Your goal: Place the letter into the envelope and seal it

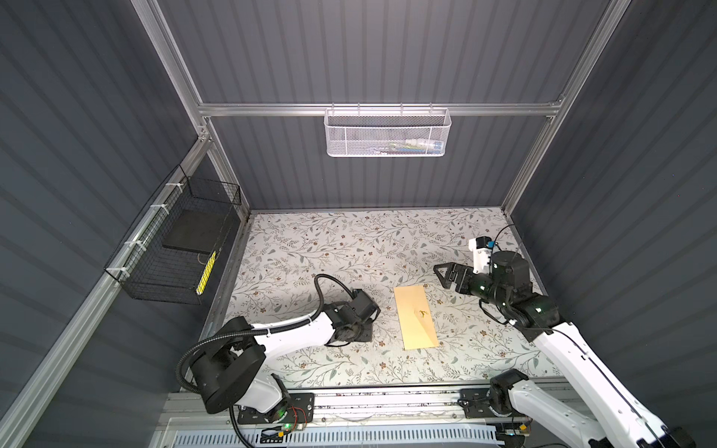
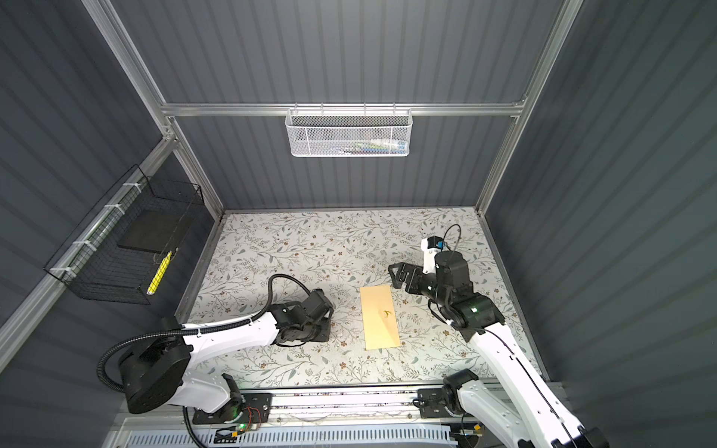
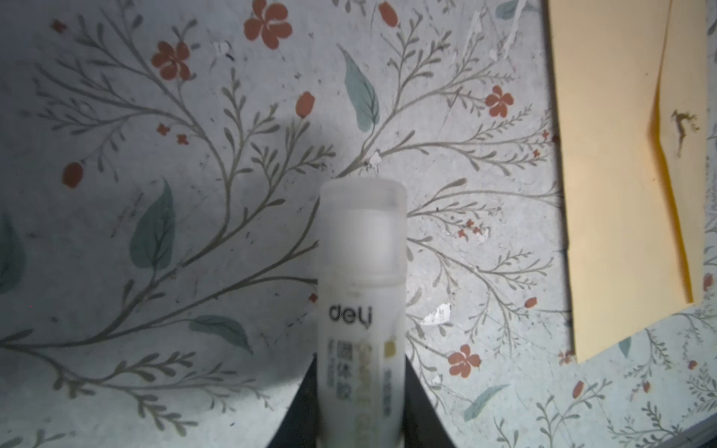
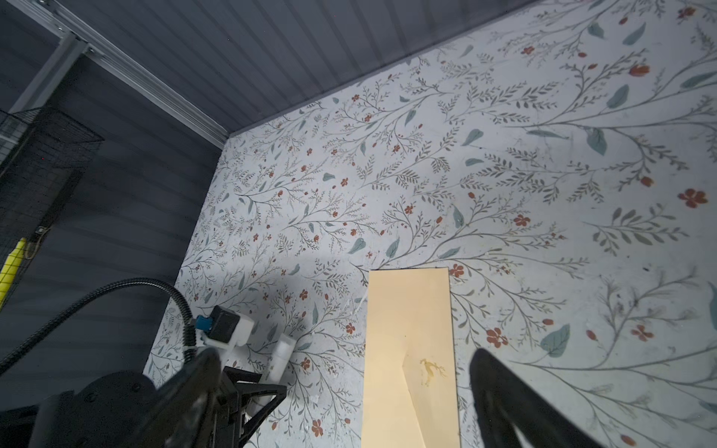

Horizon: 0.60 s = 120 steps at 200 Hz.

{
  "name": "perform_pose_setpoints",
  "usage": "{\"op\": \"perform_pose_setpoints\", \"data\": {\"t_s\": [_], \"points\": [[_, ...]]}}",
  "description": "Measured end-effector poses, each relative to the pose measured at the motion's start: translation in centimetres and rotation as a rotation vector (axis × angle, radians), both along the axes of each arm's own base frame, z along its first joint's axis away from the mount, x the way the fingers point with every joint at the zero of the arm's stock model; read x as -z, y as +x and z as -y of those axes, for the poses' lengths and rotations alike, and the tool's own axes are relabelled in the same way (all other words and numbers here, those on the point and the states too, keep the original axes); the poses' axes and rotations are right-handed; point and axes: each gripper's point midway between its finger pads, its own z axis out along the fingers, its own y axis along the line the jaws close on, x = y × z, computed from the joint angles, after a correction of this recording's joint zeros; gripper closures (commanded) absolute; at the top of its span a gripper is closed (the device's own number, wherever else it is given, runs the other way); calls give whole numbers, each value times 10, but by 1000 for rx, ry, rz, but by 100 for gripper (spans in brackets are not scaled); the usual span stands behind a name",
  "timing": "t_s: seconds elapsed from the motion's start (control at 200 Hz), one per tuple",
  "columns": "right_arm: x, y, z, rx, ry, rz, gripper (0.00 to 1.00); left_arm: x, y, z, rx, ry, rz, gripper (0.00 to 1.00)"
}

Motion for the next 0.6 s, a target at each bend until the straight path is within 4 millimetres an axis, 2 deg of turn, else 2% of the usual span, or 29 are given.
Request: {"op": "perform_pose_setpoints", "data": {"t_s": [0.11,0.225,0.36,0.465,0.6], "points": [[-7,-6,1,-10,6,22,1,3,-1,8,4,14,-4,100],[-1,-10,2,-17,0,-1,1,4,-2,16,10,24,-5,100],[18,-16,2,-23,-14,-65,1,9,-3,20,4,41,-14,100],[33,-21,2,-30,-14,-110,1,13,-4,18,-3,56,-23,90],[51,-29,2,-32,-6,-156,1,15,-4,17,-11,60,-25,89]]}}
